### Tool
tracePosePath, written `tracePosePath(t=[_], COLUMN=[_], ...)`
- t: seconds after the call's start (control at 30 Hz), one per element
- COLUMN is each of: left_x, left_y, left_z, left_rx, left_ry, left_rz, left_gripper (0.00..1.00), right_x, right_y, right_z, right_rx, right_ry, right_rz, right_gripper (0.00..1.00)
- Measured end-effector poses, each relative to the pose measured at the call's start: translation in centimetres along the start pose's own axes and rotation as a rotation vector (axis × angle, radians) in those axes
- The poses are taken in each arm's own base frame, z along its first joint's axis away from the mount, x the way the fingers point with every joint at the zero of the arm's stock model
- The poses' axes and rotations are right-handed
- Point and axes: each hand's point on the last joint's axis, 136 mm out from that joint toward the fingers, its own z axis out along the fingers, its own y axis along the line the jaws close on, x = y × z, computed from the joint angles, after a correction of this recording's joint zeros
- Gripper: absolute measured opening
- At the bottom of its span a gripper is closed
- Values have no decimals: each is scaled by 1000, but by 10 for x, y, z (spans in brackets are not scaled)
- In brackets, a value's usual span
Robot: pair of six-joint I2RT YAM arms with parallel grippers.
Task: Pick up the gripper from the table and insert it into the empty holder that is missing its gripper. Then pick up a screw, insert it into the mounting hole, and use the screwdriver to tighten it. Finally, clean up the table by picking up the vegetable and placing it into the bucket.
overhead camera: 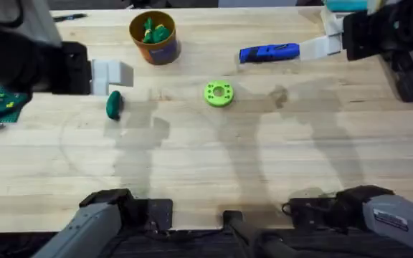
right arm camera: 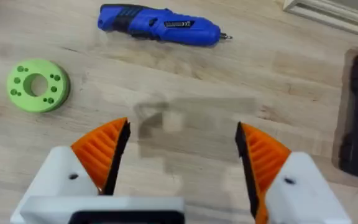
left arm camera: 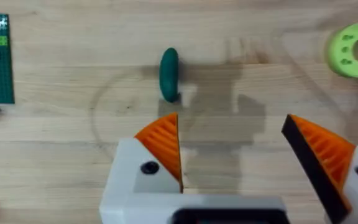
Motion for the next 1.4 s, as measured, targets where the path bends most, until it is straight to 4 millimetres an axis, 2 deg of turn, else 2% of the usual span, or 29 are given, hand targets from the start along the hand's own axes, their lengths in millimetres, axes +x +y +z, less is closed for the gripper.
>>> tracePosePath(t=[0.17, 0.3, 0.6, 0.77, 0.87, 1.03, 1.3, 1.37, 1.4], left_x=[-3, -5, 10, 25, 32, 34, 33, 33, 35], left_y=[17, 28, 38, 57, 66, 72, 71, 71, 71], left_z=[38, 77, 170, 206, 215, 216, 217, 217, 216], left_rx=[-76, -121, -118, -120, -96, -44, -21, -20, -16], left_ry=[131, 237, 459, 531, 547, 534, 528, 529, 535], left_rz=[14, 33, 83, 36, -2, -40, -28, -25, -18], left_gripper=[986, 986, 986, 985, 986, 986, 976, 762, 153], right_x=[1, 1, 1, 1, 1, 1, 1, 1, 1], right_y=[0, 0, 0, 0, 0, 0, 0, 0, 0], right_z=[0, 0, 0, 0, 0, 0, 0, 0, 0], right_rx=[0, 0, 0, 0, 0, 0, 0, 0, 0], right_ry=[5, 5, 6, 5, 6, 6, 5, 5, 5], right_rz=[-1, -1, -1, -1, 0, 0, 0, 0, 0], right_gripper=[994, 994, 994, 994, 993, 993, 993, 993, 993])
